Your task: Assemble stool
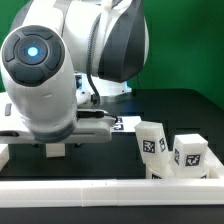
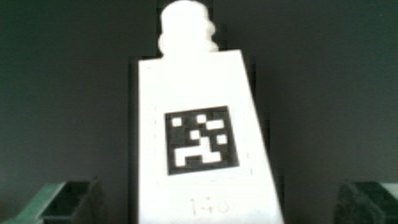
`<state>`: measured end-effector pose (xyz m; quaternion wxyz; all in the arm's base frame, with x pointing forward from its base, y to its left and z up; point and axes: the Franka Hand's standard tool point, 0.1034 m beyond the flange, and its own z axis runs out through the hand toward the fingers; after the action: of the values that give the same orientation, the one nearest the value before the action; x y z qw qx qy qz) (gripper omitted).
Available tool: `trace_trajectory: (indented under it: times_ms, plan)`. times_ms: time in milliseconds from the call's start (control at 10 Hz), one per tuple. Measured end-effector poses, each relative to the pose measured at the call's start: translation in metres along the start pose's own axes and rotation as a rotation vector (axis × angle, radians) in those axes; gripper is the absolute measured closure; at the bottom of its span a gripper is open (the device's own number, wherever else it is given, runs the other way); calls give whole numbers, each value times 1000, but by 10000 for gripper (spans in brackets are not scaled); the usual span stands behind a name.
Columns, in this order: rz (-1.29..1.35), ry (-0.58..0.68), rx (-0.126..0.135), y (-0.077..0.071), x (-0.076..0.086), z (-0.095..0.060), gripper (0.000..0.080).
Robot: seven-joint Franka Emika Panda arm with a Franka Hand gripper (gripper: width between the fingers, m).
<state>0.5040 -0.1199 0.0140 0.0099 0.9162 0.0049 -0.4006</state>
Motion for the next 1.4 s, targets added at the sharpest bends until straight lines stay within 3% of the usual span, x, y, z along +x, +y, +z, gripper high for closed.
trace_trajectory:
  times_ms: [300, 500, 600, 700, 900, 1000, 1100, 1400]
  plan:
    - [-16, 12, -1, 1, 2, 10, 151]
    - [-17, 2, 5, 4, -1, 16, 407]
    - [-18, 2, 7, 5, -2, 18, 407]
    - [-18, 1, 9, 5, -4, 20, 463]
    - [-20, 3, 7, 3, -4, 18, 463]
    - [-21, 11, 5, 2, -3, 10, 463]
    - [-17, 15, 2, -2, -6, -9, 463]
    - [107, 34, -25, -41, -24, -63, 462]
